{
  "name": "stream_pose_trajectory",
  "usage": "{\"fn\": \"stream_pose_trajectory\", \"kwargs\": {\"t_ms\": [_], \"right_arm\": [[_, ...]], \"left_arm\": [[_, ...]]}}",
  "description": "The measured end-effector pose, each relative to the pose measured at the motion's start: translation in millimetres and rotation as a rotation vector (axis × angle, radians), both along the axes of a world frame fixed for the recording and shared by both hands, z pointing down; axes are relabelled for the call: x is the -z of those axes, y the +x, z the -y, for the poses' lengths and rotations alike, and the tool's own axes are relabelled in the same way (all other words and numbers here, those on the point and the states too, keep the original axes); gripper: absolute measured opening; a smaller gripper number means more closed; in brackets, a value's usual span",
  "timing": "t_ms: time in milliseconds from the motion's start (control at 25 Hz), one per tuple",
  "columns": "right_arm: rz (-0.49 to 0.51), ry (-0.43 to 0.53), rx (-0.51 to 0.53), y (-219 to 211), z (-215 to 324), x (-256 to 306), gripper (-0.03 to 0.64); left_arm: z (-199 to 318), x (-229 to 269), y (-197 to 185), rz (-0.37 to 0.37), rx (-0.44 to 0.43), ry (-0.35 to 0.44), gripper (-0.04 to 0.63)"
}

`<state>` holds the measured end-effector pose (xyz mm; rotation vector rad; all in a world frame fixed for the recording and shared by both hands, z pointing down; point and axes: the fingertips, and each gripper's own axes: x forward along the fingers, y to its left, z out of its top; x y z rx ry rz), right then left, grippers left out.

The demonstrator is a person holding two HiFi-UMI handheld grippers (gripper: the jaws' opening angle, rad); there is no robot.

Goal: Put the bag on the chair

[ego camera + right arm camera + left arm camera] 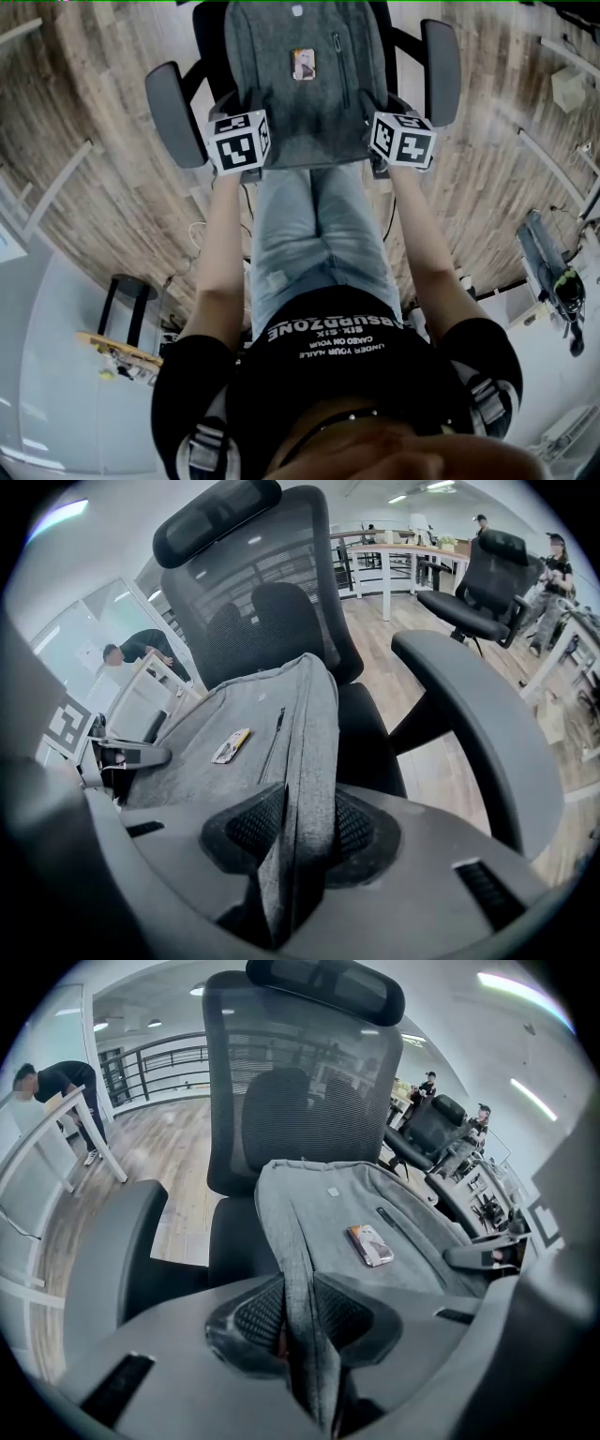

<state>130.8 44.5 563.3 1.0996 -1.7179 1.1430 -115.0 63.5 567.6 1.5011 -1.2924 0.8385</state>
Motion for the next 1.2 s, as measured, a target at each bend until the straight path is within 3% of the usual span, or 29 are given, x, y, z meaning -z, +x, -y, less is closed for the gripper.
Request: {"fn": "stream_pose_trajectory", "kwargs": {"t_ms": [1200], "right_arm": [[-0.051, -0.026, 0.006, 5.4, 11.2, -54.5, 0.132]], "left_arm": [[-1.3, -64.2, 3.2, -0.003, -0.001, -0.052, 0.095]]}}
